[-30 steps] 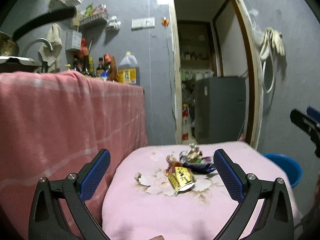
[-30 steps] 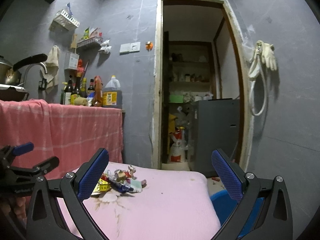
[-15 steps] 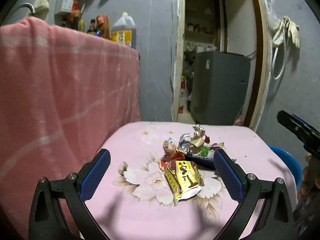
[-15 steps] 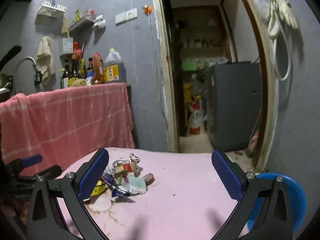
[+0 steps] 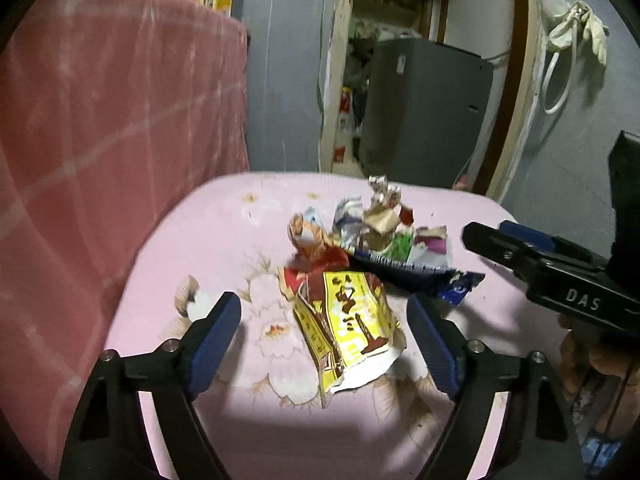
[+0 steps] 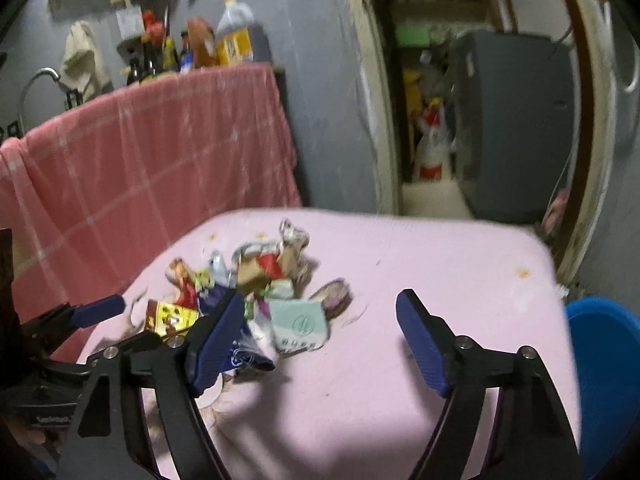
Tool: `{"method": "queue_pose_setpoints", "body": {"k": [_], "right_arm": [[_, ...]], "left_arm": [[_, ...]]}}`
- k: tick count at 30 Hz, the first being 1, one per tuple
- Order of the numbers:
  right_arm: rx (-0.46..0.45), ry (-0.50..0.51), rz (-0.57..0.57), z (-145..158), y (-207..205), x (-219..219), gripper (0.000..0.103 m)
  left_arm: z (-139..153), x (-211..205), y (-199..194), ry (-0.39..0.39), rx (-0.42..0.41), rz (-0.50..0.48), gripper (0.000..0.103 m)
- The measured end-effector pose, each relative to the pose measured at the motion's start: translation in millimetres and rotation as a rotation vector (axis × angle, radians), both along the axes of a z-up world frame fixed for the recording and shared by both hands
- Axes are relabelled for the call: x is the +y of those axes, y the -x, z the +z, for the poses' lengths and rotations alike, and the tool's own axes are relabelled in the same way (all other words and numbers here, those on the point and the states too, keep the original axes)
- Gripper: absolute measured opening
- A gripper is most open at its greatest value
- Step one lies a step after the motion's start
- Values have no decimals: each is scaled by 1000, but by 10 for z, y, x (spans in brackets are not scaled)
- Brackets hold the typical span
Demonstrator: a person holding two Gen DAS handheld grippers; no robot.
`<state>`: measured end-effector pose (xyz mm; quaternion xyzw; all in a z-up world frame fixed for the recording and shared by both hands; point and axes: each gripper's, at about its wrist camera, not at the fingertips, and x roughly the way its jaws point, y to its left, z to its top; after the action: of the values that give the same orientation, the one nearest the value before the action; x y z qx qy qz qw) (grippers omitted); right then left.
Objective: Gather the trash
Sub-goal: 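Grasp the yellow snack wrapper with the left tool while the right tool grasps the white-green carton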
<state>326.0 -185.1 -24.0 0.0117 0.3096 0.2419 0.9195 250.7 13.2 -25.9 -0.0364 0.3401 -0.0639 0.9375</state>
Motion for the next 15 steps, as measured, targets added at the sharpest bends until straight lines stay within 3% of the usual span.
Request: {"method": "queue_pose_setpoints", "body": {"k": [7, 13, 15], "right_arm": [[138, 5, 42, -153, -236, 137, 65], [193, 44, 86, -243, -300, 270, 54], [202, 61, 94, -264, -307, 306, 47]], "left_arm": [[-123, 59, -44, 63, 101, -19, 65], [-109, 130, -29, 87, 108, -11, 58], [-107, 126, -25, 87, 110, -10, 49]]}}
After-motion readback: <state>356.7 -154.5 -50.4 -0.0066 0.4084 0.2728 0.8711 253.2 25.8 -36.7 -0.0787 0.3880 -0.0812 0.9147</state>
